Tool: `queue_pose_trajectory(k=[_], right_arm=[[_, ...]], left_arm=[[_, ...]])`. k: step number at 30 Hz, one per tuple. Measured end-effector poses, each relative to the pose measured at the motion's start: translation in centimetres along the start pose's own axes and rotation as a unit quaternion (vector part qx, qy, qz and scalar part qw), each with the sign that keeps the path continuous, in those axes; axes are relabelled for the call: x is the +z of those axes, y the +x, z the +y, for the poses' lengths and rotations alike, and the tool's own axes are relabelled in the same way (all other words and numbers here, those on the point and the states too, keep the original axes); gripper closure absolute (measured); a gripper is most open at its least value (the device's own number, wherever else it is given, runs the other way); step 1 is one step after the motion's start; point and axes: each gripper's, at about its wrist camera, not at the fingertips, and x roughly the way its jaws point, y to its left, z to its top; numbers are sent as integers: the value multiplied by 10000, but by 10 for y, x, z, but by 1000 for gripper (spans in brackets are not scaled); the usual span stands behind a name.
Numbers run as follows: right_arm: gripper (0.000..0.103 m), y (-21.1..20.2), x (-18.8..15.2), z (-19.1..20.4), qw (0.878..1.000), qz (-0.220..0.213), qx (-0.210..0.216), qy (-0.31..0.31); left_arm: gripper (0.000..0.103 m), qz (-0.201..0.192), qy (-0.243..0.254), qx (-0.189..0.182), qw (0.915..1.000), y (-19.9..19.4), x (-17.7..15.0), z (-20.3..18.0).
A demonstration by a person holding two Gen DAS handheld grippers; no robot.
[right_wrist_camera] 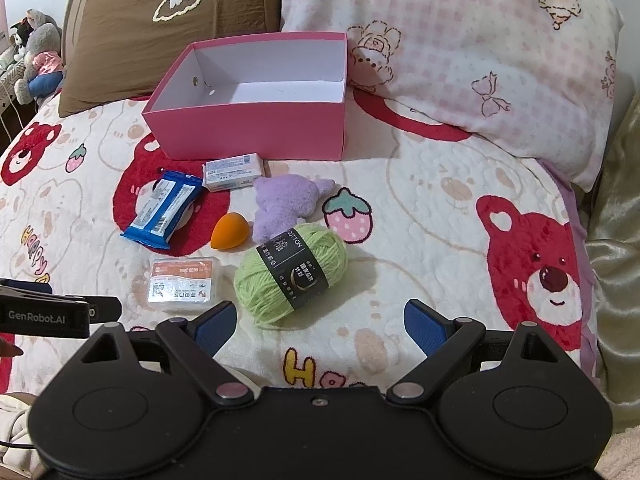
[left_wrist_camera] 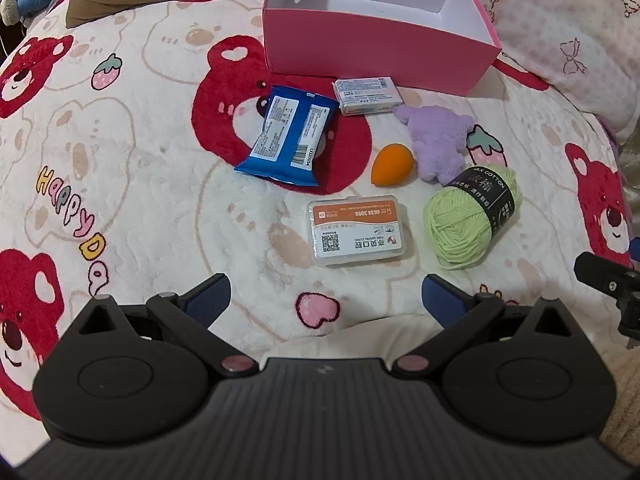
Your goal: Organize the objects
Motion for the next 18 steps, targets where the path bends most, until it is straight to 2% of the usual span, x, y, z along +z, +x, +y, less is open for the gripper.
queue_pose_trajectory(k=[18], right_arm=[[10,2,-2,1,10000,42,-14,-41]], left_arm=[[0,54,-46,-20,10000,1,1,0]])
